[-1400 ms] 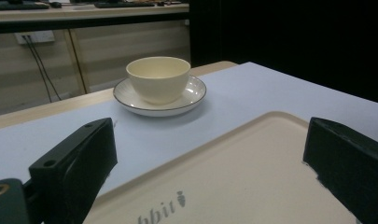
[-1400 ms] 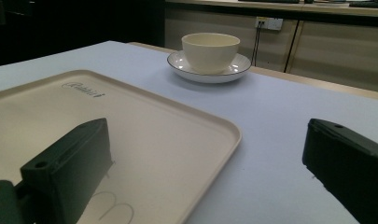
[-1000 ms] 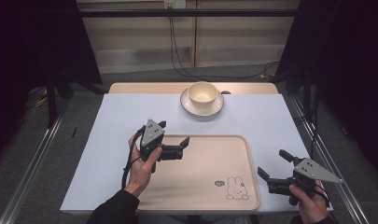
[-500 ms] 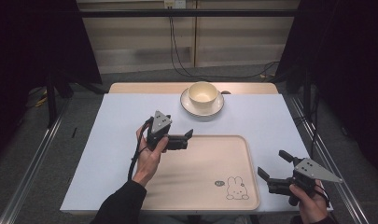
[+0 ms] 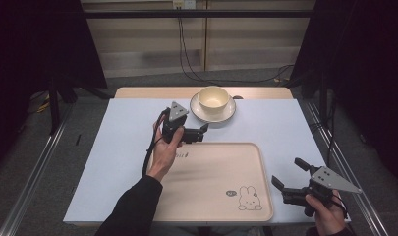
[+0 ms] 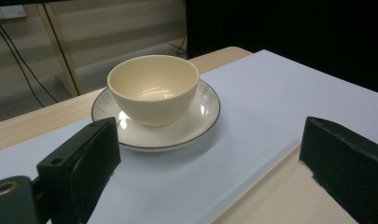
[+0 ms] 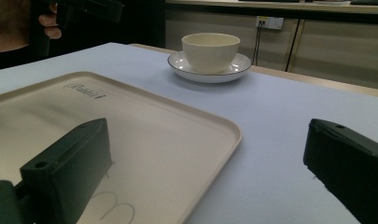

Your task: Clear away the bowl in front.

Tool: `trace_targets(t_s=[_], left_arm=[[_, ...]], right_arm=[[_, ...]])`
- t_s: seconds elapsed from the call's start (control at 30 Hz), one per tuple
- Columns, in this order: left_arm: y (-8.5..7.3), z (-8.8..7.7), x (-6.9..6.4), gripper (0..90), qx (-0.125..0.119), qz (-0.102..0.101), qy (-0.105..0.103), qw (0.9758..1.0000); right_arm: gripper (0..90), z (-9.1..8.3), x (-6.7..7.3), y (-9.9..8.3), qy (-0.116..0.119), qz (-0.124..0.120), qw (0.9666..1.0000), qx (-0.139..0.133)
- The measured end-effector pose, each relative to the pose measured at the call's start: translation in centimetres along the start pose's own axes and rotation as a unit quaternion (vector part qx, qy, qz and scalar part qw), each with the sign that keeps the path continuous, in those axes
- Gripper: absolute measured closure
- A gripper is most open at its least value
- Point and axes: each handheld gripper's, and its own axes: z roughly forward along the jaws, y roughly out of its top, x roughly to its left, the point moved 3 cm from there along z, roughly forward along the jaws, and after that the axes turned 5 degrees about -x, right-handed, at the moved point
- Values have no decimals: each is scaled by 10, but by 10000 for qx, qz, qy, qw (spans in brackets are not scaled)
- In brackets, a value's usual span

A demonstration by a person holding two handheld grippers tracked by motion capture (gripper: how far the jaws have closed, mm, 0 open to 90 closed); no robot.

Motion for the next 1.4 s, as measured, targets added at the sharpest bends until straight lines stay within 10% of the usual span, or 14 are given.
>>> trace_targets(t_s=[0.3,0.53,1.4], left_arm=[[15,23,8,27,0,-226,-184,9996],[23,43,22,39,75,-190,226,9995],[31,112,67,75,635,-323,674,9952]], right_arm=[[2,0,1,0,72,-6,10000,-32],[2,0,1,0,101,-41,9999,-38],[2,1,3,-2,138,-74,9999,10]])
